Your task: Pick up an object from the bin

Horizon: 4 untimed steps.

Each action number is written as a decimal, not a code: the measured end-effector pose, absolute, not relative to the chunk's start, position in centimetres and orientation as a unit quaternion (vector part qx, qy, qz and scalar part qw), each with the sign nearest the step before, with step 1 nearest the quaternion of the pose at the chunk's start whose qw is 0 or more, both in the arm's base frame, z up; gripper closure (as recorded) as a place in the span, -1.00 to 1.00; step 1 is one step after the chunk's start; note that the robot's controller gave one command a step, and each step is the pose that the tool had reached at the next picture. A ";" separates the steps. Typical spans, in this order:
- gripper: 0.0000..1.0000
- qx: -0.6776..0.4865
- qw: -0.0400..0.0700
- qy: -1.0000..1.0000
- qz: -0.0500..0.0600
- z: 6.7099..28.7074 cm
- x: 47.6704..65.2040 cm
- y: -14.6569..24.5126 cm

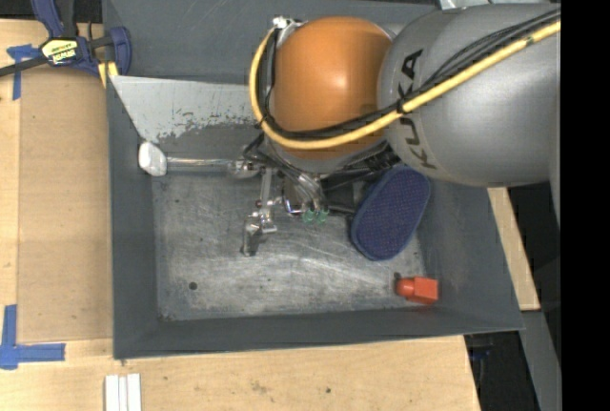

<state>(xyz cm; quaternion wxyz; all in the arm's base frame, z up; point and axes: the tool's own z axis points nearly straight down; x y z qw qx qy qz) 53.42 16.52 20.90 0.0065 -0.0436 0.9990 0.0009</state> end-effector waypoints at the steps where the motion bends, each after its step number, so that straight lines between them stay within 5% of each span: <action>1: -1.00 0.008 0.000 1.000 0.000 10.1 58.6 15.5; 2: -1.00 -0.054 0.007 0.998 0.000 23.1 61.1 12.5; 3: -1.00 -0.097 -0.001 0.995 -0.002 12.8 62.5 0.2; 4: -1.00 -0.042 0.013 0.999 0.005 9.6 63.0 -2.3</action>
Offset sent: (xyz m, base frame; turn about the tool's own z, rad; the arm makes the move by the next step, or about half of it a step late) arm 0.0514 -0.0089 -0.1035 0.1023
